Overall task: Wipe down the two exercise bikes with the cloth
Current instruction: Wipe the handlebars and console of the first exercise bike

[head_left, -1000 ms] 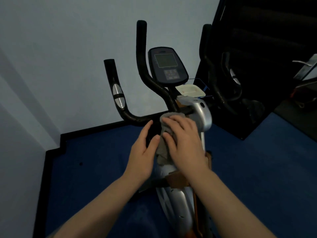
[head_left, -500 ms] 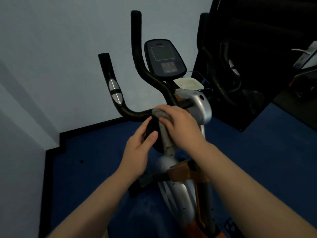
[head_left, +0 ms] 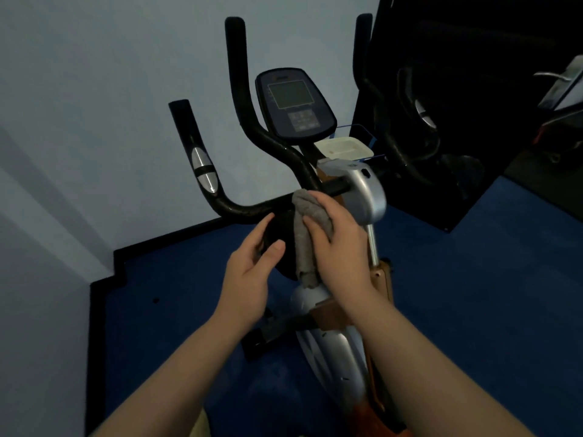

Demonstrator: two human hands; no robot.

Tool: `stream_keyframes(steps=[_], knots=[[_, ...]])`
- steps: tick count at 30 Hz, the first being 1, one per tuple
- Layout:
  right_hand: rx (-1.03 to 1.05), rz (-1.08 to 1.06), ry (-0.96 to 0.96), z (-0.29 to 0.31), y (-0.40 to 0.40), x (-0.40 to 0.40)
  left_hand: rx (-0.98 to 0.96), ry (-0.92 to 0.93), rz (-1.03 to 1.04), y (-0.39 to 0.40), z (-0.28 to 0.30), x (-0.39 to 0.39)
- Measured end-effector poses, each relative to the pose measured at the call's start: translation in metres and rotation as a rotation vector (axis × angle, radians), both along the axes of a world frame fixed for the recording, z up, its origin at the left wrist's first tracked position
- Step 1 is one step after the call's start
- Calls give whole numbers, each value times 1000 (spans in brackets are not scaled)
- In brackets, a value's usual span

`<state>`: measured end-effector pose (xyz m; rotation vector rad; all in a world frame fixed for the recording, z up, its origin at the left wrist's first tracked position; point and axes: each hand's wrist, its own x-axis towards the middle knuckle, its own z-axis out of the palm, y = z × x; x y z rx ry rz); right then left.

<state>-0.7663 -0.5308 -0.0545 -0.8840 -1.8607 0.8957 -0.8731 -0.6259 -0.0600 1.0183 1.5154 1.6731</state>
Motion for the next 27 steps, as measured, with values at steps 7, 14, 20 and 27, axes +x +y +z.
stream_keyframes(steps=[7, 14, 20, 27], knots=[[-30, -192, 268, -28, -38, 11, -80, 98, -74, 8, 17, -15], [-158, -206, 282, -22, -28, -1, -139, 133, -221, 19, 11, -29], [-295, -364, 377, -29, -59, -13, -95, 139, -268, 21, 3, -32], [-174, -299, 221, -15, -53, -3, -46, 114, -296, 23, 0, -34]])
